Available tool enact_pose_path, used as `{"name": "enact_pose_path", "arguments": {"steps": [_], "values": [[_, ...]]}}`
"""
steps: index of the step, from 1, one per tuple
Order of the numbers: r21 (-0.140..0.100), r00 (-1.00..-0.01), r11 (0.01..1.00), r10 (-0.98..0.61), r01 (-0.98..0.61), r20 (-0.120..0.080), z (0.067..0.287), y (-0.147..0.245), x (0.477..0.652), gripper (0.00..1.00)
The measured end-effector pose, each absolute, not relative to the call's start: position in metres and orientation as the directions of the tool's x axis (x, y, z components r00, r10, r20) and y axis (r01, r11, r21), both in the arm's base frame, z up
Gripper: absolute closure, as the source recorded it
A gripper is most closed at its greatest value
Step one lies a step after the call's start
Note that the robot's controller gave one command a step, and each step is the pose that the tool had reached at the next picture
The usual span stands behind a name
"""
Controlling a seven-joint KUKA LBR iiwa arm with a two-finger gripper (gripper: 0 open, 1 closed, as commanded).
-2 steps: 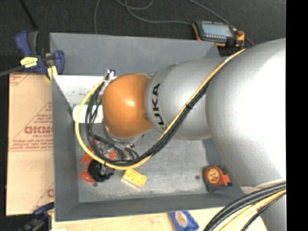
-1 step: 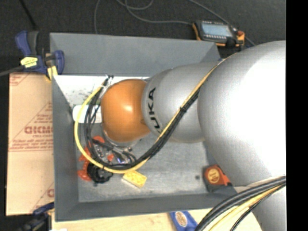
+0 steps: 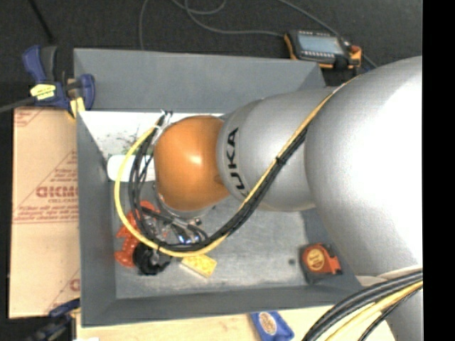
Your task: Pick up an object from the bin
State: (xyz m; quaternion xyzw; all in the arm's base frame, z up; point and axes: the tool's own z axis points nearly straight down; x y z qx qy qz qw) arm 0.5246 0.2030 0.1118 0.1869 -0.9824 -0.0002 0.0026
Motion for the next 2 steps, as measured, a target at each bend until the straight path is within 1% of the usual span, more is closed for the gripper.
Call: {"name": "enact_pose_path", "arguments": {"steps": [1, 2], "values": [[0.0, -0.933, 0.933, -0.36, -0.36, -0.017, 0.1191, 0.1829, 0.5705, 1.0], [-0.002, -0.939, 0.939, -0.343, -0.343, 0.011, 0.1266, 0.1774, 0.5613, 1.0]]}}
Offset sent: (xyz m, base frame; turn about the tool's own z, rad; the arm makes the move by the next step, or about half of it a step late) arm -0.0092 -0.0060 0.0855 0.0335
